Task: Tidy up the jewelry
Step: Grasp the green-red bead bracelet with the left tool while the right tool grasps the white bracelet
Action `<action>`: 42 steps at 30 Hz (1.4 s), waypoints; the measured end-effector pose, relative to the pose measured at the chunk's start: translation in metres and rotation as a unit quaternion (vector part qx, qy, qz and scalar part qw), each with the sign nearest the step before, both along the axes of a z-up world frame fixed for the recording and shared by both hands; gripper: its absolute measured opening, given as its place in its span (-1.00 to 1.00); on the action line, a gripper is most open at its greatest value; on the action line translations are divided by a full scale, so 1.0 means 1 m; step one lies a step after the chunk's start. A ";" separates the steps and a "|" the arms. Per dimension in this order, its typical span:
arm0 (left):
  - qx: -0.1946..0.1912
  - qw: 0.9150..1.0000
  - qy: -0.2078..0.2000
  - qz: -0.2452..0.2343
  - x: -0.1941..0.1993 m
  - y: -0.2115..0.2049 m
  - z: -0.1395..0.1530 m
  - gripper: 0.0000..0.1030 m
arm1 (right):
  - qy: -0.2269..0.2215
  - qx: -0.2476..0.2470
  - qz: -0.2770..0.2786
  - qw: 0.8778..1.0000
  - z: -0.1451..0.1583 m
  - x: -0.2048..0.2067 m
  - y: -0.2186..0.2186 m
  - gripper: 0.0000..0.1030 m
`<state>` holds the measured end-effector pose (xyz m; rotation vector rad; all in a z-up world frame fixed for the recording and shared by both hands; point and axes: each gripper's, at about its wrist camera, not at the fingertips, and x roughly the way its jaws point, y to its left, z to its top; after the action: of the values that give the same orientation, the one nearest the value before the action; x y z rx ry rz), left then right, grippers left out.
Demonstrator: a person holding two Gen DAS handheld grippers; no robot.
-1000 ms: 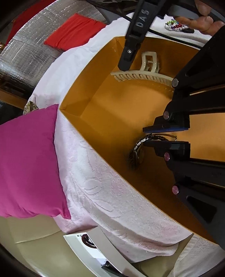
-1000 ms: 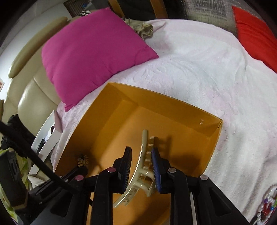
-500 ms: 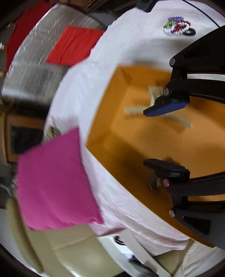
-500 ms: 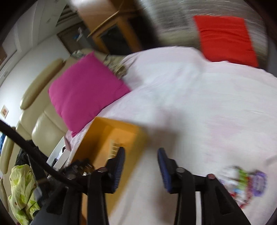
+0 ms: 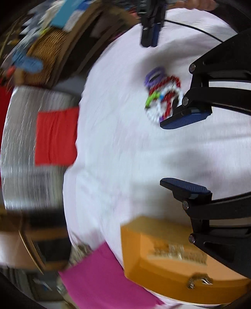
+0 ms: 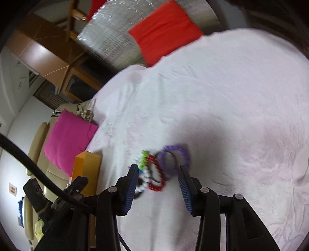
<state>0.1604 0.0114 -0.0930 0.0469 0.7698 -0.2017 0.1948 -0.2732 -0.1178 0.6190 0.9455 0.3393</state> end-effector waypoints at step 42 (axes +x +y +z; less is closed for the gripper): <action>-0.084 0.995 0.058 -0.013 0.036 0.013 -0.016 -0.85 | 0.034 0.088 0.080 0.992 -0.029 0.020 0.050 -0.30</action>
<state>0.1961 0.0247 -0.1088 -0.1149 0.8650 -0.2948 0.2143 -0.2229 -0.1470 0.7205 1.0410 0.5513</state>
